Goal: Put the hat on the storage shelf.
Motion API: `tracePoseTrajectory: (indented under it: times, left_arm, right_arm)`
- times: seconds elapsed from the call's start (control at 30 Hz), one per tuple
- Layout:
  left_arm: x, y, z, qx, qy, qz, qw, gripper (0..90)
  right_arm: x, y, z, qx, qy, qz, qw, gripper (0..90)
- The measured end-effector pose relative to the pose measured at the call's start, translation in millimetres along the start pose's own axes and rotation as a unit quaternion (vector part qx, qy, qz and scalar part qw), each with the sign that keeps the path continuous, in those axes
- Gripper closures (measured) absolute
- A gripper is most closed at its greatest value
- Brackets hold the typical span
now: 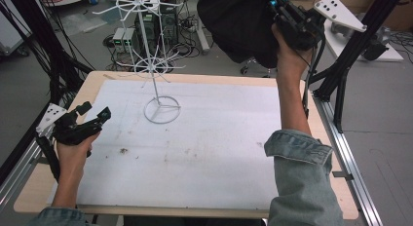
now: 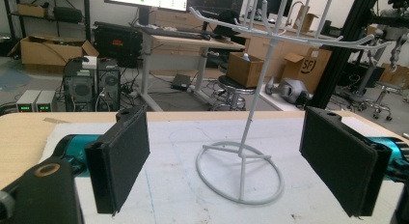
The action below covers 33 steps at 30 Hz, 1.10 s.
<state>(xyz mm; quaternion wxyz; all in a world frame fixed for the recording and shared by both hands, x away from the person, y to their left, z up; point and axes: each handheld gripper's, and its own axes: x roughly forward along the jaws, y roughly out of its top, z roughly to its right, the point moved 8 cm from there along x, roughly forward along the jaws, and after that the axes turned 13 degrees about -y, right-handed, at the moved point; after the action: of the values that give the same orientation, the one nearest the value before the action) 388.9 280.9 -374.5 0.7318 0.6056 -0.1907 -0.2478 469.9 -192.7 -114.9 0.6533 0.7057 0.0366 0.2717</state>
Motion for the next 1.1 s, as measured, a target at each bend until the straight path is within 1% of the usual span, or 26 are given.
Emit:
tracePoseTrajectory:
  times: [0.17, 0.37, 0.4, 0.43, 0.5, 0.53, 0.6, 0.67, 0.7, 0.73, 0.77, 0.93, 0.97, 1.0, 1.1]
  left_arm:
    - [-0.6, 0.0, -0.2, 0.001, 0.0, -0.001, 1.0, 18.0]
    - [-1.0, 0.3, -1.0, 0.0, 0.001, 0.001, 1.0, 18.0]
    - [-1.0, 0.3, -1.0, 0.0, 0.001, 0.001, 1.0, 17.9]
    - [-1.0, 0.3, -0.9, 0.0, 0.0, 0.001, 1.0, 18.0]
    - [-0.9, 0.3, -0.9, -0.001, 0.0, 0.001, 1.0, 18.0]
    - [-0.9, 0.3, -0.9, -0.001, 0.0, 0.001, 1.0, 18.0]
    - [-1.3, 0.5, -1.1, -0.001, 0.0, 0.001, 1.0, 18.0]
    - [-1.6, 1.0, -1.2, -0.002, 0.0, 0.002, 1.0, 18.0]
    - [-1.7, 1.3, -1.1, -0.003, -0.001, 0.004, 1.0, 18.0]
    - [-2.1, 1.5, -1.2, -0.003, -0.001, 0.004, 1.0, 18.0]
    - [-2.3, 1.5, -1.3, -0.003, -0.001, 0.004, 1.0, 18.0]
    - [-2.8, 2.2, -1.8, -0.004, -0.001, 0.007, 1.0, 18.0]
    - [-3.0, 2.2, -2.1, -0.003, -0.001, 0.006, 1.0, 18.0]
    - [-3.2, 2.2, -2.3, -0.004, 0.0, 0.006, 1.0, 18.0]
    - [-3.5, 2.4, -2.5, -0.004, -0.001, 0.007, 1.0, 18.0]
  right_arm:
    - [9.4, 9.8, -12.2, 0.01, 0.009, 0.011, 0.9998, 86.3]
    - [18.8, 18.6, -30.1, 0.008, 0.024, 0.02, 0.9995, 86.3]
    - [18.8, 18.6, -30.1, 0.008, 0.024, 0.02, 0.9995, 86.3]
    - [22.5, 21.6, -35.7, 0.007, 0.027, 0.02, 0.9994, 86.2]
    - [23.7, 22.6, -37.5, 0.007, 0.027, 0.02, 0.9994, 86.2]
    - [26.9, 26.0, -43.5, 0.009, 0.031, 0.023, 0.9992, 86.3]
    - [27.9, 27.1, -45.4, 0.008, 0.031, 0.025, 0.9992, 86.3]
    - [31.2, 29.0, -54.0, 0.012, 0.039, 0.027, 0.9988, 86.2]
    - [31.2, 29.0, -54.0, 0.012, 0.039, 0.027, 0.9988, 86.2]
    - [34.0, 28.0, -59.5, 0.012, 0.045, 0.024, 0.9986, 86.2]
    - [35.0, 27.7, -61.1, 0.01, 0.046, 0.024, 0.9986, 86.2]
    - [38.5, 25.7, -71.4, 0.016, 0.056, 0.02, 0.9981, 86.2]
    - [38.5, 25.7, -71.4, 0.016, 0.056, 0.02, 0.9981, 86.2]
    - [39.8, 24.4, -74.8, 0.014, 0.058, 0.018, 0.998, 86.1]
    - [41.4, 22.1, -79.3, 0.013, 0.063, 0.017, 0.9978, 86.1]
